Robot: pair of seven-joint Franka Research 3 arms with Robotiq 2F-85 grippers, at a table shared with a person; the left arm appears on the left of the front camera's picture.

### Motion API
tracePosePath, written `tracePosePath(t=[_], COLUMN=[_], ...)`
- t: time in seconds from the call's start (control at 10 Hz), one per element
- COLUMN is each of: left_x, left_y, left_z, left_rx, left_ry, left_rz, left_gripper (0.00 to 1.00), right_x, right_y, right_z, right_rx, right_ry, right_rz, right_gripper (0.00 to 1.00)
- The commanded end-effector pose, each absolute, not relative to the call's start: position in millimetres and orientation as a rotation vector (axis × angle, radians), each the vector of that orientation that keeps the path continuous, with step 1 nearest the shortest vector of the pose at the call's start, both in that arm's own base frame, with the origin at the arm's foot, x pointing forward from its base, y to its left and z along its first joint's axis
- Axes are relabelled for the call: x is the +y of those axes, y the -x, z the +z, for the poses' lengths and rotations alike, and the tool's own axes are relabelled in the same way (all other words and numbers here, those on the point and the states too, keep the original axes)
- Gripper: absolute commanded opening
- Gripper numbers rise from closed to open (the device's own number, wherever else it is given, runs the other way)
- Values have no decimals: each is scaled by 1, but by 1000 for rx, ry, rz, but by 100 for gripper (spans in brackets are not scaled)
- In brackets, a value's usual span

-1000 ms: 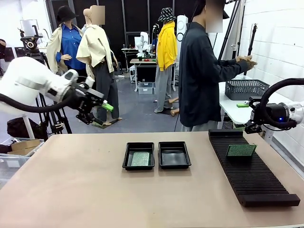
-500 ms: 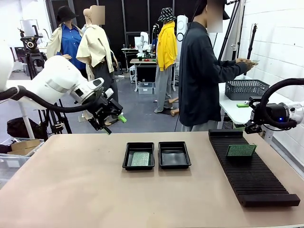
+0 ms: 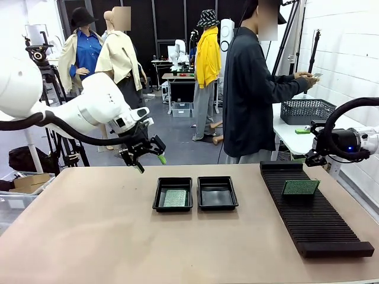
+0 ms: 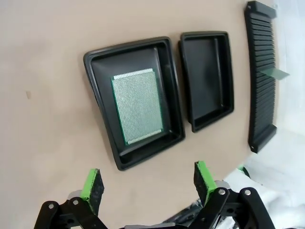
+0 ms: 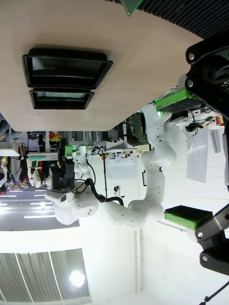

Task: Inspect and transfer BCBs to ESD trays.
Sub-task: Pick up the ESD tray and place it on the left side of the table.

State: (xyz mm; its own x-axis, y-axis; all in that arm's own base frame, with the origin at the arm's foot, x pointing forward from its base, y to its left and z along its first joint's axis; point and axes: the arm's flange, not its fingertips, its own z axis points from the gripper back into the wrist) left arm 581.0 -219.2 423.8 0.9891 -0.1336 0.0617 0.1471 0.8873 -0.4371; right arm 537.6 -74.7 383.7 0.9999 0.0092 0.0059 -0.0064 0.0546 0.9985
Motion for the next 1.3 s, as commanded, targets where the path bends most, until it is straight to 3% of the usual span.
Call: tracePosePath(t=[0.0,0.5,1.2], left_x=[-229,-245,-259], left_y=[-579,-586,-586], left_z=[409,372,326], left_rx=[-41,-57,-125], left_ry=[392,242,177], left_rz=[-105,-90,-99], left_gripper=[100,100,100], right_x=[-73,-73,-73], right_y=[-535,-535,-535], right_z=[384,384,384], right_rx=[-2,-2,-2], right_ry=[-1507,-1507,-1507], right_rz=[-2,-2,-2], right_gripper=[100,100,100])
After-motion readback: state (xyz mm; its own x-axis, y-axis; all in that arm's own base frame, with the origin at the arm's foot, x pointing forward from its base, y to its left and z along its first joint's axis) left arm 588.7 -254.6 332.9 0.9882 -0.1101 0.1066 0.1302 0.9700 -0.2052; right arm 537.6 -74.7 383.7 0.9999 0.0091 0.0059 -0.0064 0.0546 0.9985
